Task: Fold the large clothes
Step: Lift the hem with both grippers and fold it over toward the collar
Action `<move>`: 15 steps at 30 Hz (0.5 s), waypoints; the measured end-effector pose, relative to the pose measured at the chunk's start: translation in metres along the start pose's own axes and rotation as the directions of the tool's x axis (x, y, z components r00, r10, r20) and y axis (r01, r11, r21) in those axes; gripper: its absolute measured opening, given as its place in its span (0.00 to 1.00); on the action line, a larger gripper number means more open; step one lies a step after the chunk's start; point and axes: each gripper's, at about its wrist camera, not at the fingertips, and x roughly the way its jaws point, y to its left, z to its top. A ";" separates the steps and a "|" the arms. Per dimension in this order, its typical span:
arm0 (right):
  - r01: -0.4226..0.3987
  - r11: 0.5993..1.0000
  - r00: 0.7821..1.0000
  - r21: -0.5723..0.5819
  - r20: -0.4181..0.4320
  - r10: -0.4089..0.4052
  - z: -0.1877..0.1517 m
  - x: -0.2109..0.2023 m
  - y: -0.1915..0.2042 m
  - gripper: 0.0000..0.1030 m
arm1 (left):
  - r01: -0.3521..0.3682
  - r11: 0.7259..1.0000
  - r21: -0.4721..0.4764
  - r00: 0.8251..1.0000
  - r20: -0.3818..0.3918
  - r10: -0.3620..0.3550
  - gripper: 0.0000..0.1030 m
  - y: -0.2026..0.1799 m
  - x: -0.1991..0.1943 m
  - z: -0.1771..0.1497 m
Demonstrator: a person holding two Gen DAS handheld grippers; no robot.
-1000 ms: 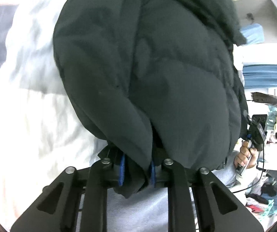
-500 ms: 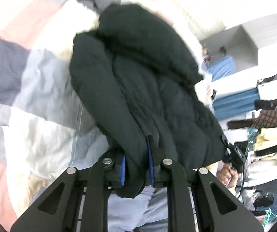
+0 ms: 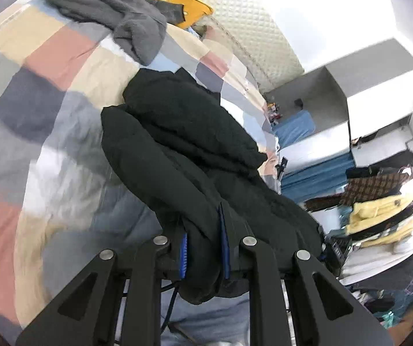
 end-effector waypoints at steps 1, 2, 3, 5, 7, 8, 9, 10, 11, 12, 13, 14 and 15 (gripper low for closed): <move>-0.011 1.000 1.000 -0.006 0.016 0.012 -0.007 -0.010 0.007 0.05 | 0.012 1.000 -0.002 1.000 -0.001 -0.012 0.17 -0.001 -0.008 -0.007; -0.014 1.000 1.000 -0.010 0.027 0.015 -0.010 -0.016 0.012 0.05 | 0.021 1.000 -0.010 1.000 0.001 -0.021 0.17 -0.003 -0.019 -0.020; -0.011 1.000 0.999 -0.027 0.051 0.012 -0.017 -0.028 0.022 0.05 | 0.032 0.999 -0.025 0.999 0.000 -0.032 0.17 -0.003 -0.026 -0.027; -0.005 0.999 0.996 -0.038 0.088 0.008 -0.019 -0.039 0.031 0.05 | 0.049 0.998 -0.034 0.999 0.013 -0.049 0.17 -0.007 -0.039 -0.036; 0.026 0.997 0.994 -0.066 0.112 -0.018 -0.016 -0.040 0.035 0.05 | 0.050 0.998 -0.037 0.998 0.025 -0.049 0.17 -0.008 -0.048 -0.036; 0.039 0.996 0.993 -0.083 0.116 -0.029 -0.014 -0.036 0.034 0.05 | 0.040 0.999 -0.031 0.999 0.038 -0.039 0.17 -0.007 -0.049 -0.032; 0.043 0.996 0.993 -0.083 0.116 -0.033 -0.012 -0.032 0.031 0.05 | 0.023 1.000 -0.016 0.998 0.056 -0.022 0.17 -0.007 -0.049 -0.027; 0.043 0.997 0.993 -0.064 0.112 -0.035 -0.007 -0.022 0.022 0.05 | 0.002 1.000 -0.009 0.998 0.058 -0.002 0.17 -0.005 -0.043 -0.019; 0.037 0.999 0.994 -0.040 0.104 -0.033 -0.002 -0.011 0.012 0.05 | -0.003 1.000 -0.018 0.999 0.054 0.004 0.17 -0.002 -0.039 -0.013; 0.036 0.999 0.994 -0.024 0.103 -0.034 0.001 -0.007 0.005 0.05 | -0.006 0.999 -0.040 0.999 0.047 0.008 0.17 0.004 -0.031 -0.004; 0.041 0.999 0.994 0.000 0.104 -0.040 0.008 0.004 -0.006 0.05 | -0.006 0.999 -0.047 0.999 0.046 0.008 0.17 0.007 -0.028 0.002; 0.042 0.999 0.993 0.017 0.109 -0.043 0.014 0.010 -0.014 0.05 | -0.014 0.999 -0.048 0.999 0.043 0.016 0.17 0.009 -0.023 0.010; 0.039 0.999 0.992 0.034 0.117 -0.042 0.020 0.011 -0.020 0.05 | -0.023 0.999 -0.046 0.999 0.045 0.025 0.17 0.009 -0.020 0.019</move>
